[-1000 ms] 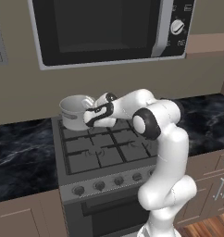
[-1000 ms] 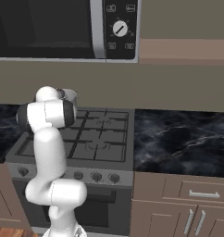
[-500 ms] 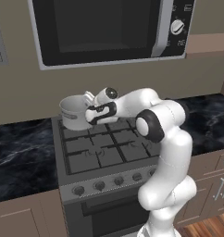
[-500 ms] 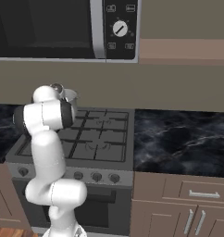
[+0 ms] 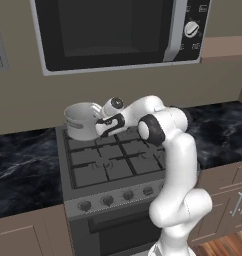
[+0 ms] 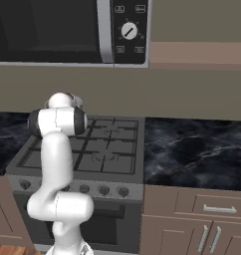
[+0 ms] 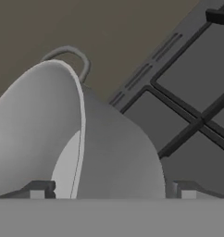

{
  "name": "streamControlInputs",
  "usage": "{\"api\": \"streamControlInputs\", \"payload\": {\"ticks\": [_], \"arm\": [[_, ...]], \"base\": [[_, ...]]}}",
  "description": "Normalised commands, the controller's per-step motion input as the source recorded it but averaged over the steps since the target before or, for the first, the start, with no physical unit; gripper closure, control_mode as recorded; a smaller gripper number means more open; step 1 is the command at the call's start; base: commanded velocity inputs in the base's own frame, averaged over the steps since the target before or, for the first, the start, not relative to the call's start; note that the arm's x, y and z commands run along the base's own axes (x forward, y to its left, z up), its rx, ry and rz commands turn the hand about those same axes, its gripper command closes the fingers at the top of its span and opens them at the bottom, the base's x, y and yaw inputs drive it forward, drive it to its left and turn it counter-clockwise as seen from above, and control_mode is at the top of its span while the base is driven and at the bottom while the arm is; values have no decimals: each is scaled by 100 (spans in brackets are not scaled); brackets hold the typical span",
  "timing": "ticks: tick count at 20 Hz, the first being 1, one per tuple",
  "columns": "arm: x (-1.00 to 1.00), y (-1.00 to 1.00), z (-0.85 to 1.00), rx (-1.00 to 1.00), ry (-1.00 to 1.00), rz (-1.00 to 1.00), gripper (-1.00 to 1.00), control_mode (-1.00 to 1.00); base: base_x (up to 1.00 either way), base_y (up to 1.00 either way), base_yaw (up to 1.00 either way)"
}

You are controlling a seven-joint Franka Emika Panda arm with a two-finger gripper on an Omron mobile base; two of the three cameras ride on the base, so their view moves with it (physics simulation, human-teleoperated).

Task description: Move the pot and pan from the stove into the sink.

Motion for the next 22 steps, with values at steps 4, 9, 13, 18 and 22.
{"api": "streamControlInputs", "payload": {"ticks": [4, 9, 13, 18, 22], "arm": [[42, 5, -32, -6, 0, 0, -100, -100], [6, 0, -1, 0, 2, 0, -100, -100], [6, 1, 0, 0, 2, 0, 100, -100], [0, 0, 3, 0, 0, 0, 100, -100], [1, 0, 39, 0, 4, 2, 100, -100]], "base": [[0, 0, 0], [0, 0, 0], [0, 0, 0], [0, 0, 0], [0, 0, 0]]}}
